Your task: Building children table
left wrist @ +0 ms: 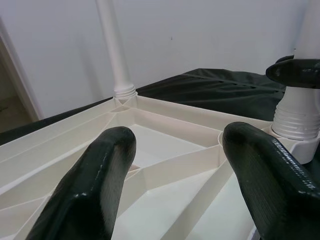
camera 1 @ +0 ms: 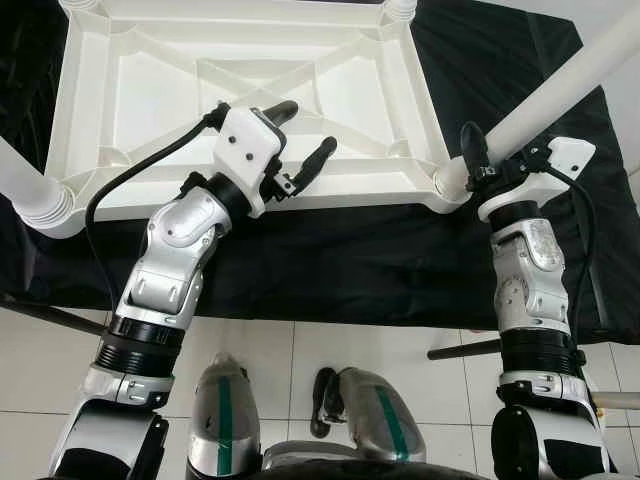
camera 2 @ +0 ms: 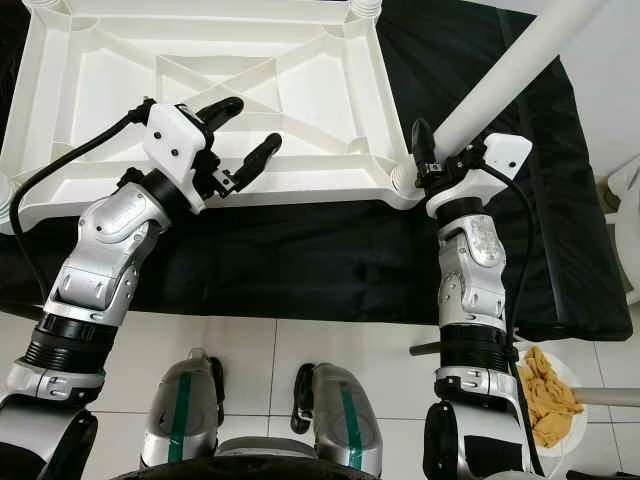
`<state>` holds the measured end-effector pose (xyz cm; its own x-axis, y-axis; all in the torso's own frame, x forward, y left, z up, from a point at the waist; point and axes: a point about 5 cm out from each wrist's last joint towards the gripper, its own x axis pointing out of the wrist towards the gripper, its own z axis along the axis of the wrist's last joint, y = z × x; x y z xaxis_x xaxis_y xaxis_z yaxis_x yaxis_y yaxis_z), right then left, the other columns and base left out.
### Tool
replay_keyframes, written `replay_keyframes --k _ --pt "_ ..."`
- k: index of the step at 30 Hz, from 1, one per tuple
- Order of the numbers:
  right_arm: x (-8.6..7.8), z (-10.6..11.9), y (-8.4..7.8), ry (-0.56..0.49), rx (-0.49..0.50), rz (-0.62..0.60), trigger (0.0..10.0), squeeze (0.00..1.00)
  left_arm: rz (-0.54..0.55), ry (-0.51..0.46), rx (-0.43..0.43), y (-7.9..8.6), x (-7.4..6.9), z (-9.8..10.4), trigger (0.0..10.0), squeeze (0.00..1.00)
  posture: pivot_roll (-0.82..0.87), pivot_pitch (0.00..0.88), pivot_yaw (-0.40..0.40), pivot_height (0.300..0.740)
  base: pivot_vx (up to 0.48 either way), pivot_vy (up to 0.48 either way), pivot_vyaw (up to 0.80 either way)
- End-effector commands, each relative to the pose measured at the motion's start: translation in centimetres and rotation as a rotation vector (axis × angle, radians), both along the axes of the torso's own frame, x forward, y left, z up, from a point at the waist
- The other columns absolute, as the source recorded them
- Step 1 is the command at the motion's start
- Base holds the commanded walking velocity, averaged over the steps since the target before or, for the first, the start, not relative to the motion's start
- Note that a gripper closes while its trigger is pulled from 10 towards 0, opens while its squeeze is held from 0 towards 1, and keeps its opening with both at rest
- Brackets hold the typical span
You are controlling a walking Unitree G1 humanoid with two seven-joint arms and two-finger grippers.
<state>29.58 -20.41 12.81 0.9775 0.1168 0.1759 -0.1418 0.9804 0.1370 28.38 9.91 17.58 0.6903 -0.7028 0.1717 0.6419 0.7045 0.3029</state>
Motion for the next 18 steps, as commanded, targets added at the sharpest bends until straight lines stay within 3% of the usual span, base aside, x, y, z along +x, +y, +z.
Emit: replay_keyframes --k 1,6,18 --pt "-2.1 -6.5 0.9 0.298 0.053 0.012 10.0 0.0 -0.005 -0.006 0.005 -0.1 -0.1 0.2 10.0 0.0 0.11 0.082 -0.043 0.74 0.0 0.0 0.0" --pt "-1.8 -6.3 1.3 0.288 0.061 -0.002 10.0 0.0 -0.003 -0.005 0.006 -0.1 -0.1 0.1 10.0 0.0 0.11 0.082 -0.042 0.74 0.0 0.0 0.0" --pt "-0.8 -5.4 2.4 0.264 0.072 -0.18 10.0 0.0 -0.003 -0.003 -0.001 -0.4 -0.1 0.1 10.0 0.0 0.11 0.085 -0.049 0.74 0.0 0.0 0.0"
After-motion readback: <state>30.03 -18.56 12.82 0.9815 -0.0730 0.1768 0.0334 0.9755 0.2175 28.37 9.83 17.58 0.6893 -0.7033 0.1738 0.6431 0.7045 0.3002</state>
